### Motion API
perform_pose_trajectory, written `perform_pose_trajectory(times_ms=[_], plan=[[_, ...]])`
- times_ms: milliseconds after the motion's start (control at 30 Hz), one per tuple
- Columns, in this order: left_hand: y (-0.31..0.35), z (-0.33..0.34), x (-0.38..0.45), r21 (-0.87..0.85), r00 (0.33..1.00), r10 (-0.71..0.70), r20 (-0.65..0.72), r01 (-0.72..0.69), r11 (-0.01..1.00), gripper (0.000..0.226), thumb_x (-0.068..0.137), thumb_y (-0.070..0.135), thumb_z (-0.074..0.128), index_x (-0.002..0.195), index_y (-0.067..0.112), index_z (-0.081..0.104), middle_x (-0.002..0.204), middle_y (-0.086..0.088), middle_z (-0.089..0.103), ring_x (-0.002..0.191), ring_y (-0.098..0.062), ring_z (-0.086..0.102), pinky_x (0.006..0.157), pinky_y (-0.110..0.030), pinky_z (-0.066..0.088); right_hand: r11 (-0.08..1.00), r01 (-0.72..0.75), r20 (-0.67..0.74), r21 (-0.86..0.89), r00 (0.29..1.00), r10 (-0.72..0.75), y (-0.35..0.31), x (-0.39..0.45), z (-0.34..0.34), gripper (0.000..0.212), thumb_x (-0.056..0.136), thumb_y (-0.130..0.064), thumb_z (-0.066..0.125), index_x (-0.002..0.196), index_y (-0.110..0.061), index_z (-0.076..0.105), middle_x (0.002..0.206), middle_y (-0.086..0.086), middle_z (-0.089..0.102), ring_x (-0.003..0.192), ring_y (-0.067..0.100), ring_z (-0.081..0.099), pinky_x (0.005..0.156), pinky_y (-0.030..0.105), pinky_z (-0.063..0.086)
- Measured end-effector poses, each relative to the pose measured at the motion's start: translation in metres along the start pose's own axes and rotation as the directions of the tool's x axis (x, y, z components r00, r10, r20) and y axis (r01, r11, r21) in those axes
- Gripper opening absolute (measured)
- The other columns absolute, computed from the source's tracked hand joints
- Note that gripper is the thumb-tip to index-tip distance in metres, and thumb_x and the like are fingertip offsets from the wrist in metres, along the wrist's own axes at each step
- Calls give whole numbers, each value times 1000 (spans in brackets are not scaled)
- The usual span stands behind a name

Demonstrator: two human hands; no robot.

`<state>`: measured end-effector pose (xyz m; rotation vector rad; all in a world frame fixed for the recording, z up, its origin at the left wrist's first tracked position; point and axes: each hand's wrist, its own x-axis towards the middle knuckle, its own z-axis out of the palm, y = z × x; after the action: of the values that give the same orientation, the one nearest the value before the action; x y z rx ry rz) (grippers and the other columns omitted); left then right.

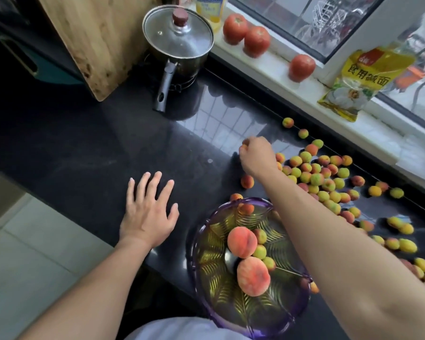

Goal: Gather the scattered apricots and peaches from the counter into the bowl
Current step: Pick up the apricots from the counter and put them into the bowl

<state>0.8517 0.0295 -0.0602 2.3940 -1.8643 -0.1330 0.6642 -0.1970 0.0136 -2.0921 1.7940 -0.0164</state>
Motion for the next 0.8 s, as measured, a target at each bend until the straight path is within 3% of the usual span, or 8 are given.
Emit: perform_pose_trajectory(times_ms=[133, 200, 267, 333, 467, 600, 700, 800], plan=[[0, -1, -1, -26, 1000, -2, -10, 2, 1000, 68, 93, 49, 40, 150, 16, 56, 160, -18, 44, 151, -40, 33, 127, -64, 17, 942, 125, -134, 312, 987, -86, 7, -55, -33, 34, 93, -30, 52, 124, -26, 64, 111, -3, 48, 89, 20, 64, 83, 38, 55], [1, -3, -2, -24, 1000, -10, -5, 10, 1000, 68, 93, 48, 40, 150, 15, 56, 160, -19, 44, 151, -40, 33, 127, -63, 16, 920, 161, -172, 357, 980, -105, 25, -97, -47, 30, 94, -23, 61, 123, -27, 66, 108, -5, 47, 92, 13, 58, 84, 17, 47], [2, -5, -3, -21, 1000, -12, -4, 12, 1000, 68, 93, 48, 41, 150, 15, 55, 160, -19, 44, 151, -40, 32, 127, -62, 16, 920, 131, -115, 369, 989, -94, 46, -145, -58, 34, 96, -17, 63, 129, -27, 64, 118, -7, 48, 103, 4, 52, 85, 3, 39], [4, -7, -4, -24, 1000, -16, -2, 16, 1000, 67, 93, 48, 43, 150, 15, 55, 160, -19, 44, 152, -40, 32, 128, -61, 14, 927, 77, -5, 368, 997, -81, 74, -186, -55, 37, 100, -14, 57, 135, -28, 61, 129, -10, 49, 116, 3, 50, 90, 1, 36], [6, -8, -5, -40, 1000, -31, 2, 31, 999, 61, 97, 40, 63, 152, 15, 54, 162, -19, 42, 153, -39, 29, 128, -61, 13, 984, 111, 99, 139, 987, -125, 117, -232, -32, 43, 99, -3, 55, 135, -25, 62, 130, -7, 57, 122, 14, 54, 92, 5, 35], [7, -10, -5, -43, 999, -38, -1, 38, 998, 61, 97, 38, 65, 152, 16, 53, 163, -19, 42, 154, -38, 28, 128, -59, 10, 990, 127, 107, -62, 987, -120, 121, -238, -19, 53, 95, -13, 63, 145, -22, 48, 134, -2, 58, 115, 24, 59, 90, 34, 52], [6, -10, -5, -39, 999, -37, -4, 37, 999, 61, 97, 39, 65, 152, 16, 53, 162, -19, 42, 154, -39, 29, 128, -60, 11, 949, 221, 123, -224, 973, -198, 117, -229, -6, 38, 91, -11, 63, 128, -17, 57, 118, 2, 63, 104, 28, 63, 81, 39, 54], [6, -11, -5, -42, 999, -35, -6, 35, 999, 61, 97, 39, 65, 152, 16, 54, 162, -19, 42, 153, -39, 29, 129, -60, 10, 892, 322, 124, -317, 946, -298, 116, -222, 2, 21, 87, -10, 62, 106, -16, 63, 102, 1, 66, 92, 25, 57, 78, 35, 50]])
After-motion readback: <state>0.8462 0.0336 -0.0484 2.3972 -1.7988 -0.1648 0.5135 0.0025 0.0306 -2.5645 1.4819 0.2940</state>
